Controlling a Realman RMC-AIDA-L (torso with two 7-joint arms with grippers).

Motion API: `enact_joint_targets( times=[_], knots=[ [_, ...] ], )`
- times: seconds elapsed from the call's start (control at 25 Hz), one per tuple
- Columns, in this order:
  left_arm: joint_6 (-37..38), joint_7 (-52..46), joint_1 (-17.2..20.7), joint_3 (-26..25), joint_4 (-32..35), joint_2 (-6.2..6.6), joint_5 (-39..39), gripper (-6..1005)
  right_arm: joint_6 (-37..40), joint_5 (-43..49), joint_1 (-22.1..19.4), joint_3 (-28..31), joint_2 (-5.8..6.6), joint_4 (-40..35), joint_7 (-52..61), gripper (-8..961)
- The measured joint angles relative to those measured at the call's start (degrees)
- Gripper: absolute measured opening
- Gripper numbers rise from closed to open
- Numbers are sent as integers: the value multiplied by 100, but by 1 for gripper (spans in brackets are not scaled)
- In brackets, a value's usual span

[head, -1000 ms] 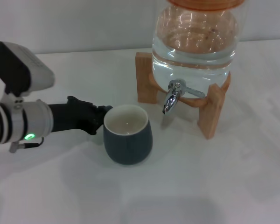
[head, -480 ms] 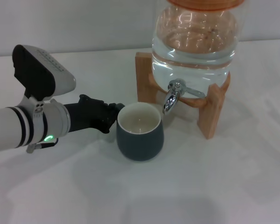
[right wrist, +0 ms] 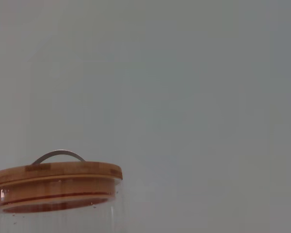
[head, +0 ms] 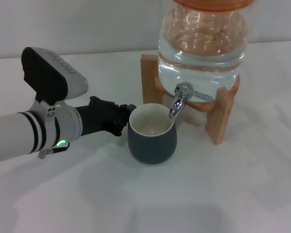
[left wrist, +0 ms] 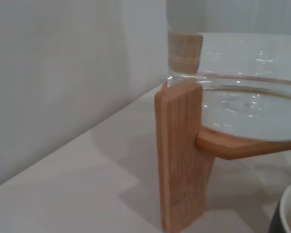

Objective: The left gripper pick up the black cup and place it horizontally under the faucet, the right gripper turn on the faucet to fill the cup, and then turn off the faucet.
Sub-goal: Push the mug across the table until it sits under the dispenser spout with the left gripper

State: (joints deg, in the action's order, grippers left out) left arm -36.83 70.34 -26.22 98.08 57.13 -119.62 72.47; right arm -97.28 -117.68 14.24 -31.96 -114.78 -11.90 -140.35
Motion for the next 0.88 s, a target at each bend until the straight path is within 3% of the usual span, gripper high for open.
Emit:
enact_joint_targets(
  times=[0.88],
  knots=[
    [-19,-317,-748,160,-760,13,211,134,-3,0,-47,-51,2,-85,139,831]
  ],
)
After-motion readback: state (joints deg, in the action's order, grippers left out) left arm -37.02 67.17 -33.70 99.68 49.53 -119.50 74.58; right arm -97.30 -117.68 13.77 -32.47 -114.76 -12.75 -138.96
